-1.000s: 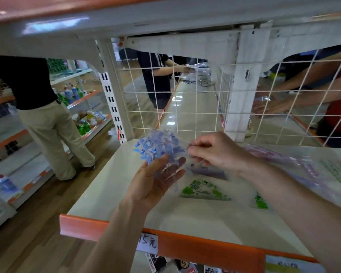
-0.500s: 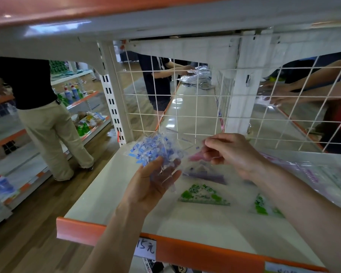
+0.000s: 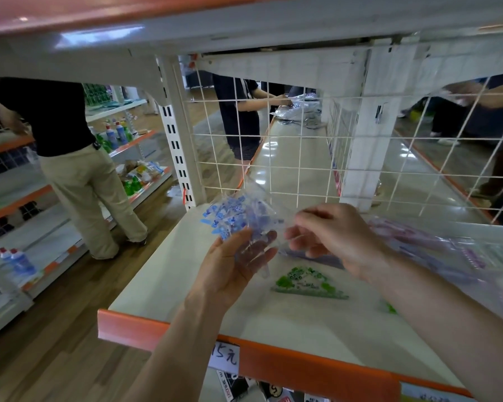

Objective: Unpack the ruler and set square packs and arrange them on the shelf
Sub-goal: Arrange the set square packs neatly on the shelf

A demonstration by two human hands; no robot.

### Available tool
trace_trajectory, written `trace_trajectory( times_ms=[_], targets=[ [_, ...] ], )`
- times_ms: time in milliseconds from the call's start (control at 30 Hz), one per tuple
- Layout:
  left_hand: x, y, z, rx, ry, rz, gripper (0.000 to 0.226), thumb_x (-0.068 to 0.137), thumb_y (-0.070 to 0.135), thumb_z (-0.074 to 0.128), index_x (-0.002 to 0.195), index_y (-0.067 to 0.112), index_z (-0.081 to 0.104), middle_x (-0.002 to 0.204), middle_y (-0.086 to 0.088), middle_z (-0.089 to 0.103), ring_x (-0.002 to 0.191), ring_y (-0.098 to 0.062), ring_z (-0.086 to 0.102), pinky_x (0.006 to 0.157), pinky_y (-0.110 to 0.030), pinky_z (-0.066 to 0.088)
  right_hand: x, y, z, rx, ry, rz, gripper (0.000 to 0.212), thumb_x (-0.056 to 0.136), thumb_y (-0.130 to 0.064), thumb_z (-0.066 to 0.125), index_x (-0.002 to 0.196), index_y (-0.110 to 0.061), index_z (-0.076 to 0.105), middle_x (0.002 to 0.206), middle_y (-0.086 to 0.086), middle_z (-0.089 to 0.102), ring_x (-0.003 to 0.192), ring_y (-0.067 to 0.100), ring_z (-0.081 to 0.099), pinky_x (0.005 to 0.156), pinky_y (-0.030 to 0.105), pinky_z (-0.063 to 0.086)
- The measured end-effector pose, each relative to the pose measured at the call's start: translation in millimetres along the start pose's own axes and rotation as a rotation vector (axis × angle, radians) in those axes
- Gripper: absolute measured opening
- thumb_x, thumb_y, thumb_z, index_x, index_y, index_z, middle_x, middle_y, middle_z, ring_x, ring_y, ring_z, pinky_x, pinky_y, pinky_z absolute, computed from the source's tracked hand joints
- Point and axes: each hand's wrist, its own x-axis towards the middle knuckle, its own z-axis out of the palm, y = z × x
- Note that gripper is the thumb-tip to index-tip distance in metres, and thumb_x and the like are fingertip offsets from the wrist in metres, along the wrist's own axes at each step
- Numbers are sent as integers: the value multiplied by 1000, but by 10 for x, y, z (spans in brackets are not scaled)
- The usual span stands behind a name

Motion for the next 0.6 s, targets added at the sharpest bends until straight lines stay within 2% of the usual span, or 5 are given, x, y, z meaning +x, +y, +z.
trace_trajectory(
  times_ms=[233, 367, 433, 533, 600],
  targets=[
    [-18, -5, -1, 60, -11, 19, 35, 81, 7, 59, 115, -2, 56, 102, -19, 69, 95, -32, 69, 87, -47, 53, 42, 99, 22, -321, 115, -88, 17, 94, -20, 58, 86, -7, 64, 64, -1, 70, 47, 7, 64, 43, 13, 43],
    [-12, -10, -3, 149, -10, 65, 16, 83, 9, 59, 95, 3, 67, 93, -15, 71, 80, -25, 71, 69, -36, 60, -11, 151, 87, -632, -51, -125, 31, 92, -31, 59, 74, -7, 66, 59, -3, 69, 49, 9, 65, 60, 29, 55],
    [-19, -9, -4, 175, -19, 75, 11, 81, 10, 60, 84, 5, 69, 84, -14, 71, 75, -23, 71, 61, -31, 58, -34, 94, 53, -872, 19, -222, 34, 92, -40, 56, 76, -12, 66, 61, -3, 68, 56, 9, 65, 66, 30, 54],
    [-29, -7, 9, 213, -36, 72, 15, 75, 12, 62, 87, 2, 63, 77, -10, 69, 75, -24, 70, 57, -28, 57, -46, -107, -87, -985, 171, -519, 11, 92, -30, 59, 97, -22, 63, 94, -8, 67, 89, 11, 62, 74, 28, 49],
    [-44, -18, 31, 255, -47, 69, 28, 75, 13, 64, 99, -1, 59, 73, -8, 68, 75, -24, 70, 56, -28, 57, 41, -174, -165, -1131, 84, -682, 39, 90, -17, 60, 128, -24, 55, 130, -5, 51, 119, 14, 46, 92, 30, 44]
  ],
)
